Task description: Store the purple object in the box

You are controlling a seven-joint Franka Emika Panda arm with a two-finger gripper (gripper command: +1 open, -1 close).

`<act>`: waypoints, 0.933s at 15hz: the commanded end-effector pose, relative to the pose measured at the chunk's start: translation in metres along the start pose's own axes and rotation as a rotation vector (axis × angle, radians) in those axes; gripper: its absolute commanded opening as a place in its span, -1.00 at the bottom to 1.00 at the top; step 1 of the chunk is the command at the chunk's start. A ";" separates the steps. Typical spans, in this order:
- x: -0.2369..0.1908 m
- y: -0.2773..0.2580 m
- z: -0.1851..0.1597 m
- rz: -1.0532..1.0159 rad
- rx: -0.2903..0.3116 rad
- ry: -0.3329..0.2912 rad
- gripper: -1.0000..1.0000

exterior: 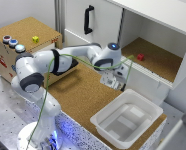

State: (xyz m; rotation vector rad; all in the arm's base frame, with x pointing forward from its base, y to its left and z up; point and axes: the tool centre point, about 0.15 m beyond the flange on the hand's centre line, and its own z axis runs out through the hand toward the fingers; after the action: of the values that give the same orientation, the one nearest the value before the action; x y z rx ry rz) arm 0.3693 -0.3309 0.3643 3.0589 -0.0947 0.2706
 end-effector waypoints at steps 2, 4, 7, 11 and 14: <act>0.028 0.086 0.071 0.339 0.176 -0.066 -1.00; 0.020 0.089 0.087 0.470 0.206 -0.053 -1.00; 0.021 0.081 0.101 0.551 0.192 -0.043 -1.00; 0.016 0.088 0.111 0.633 0.176 -0.042 -1.00; -0.004 0.102 0.122 0.747 0.180 -0.039 -1.00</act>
State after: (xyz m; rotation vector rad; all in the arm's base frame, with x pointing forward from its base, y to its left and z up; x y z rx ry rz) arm 0.3814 -0.4185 0.2750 3.0833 -1.0640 0.2594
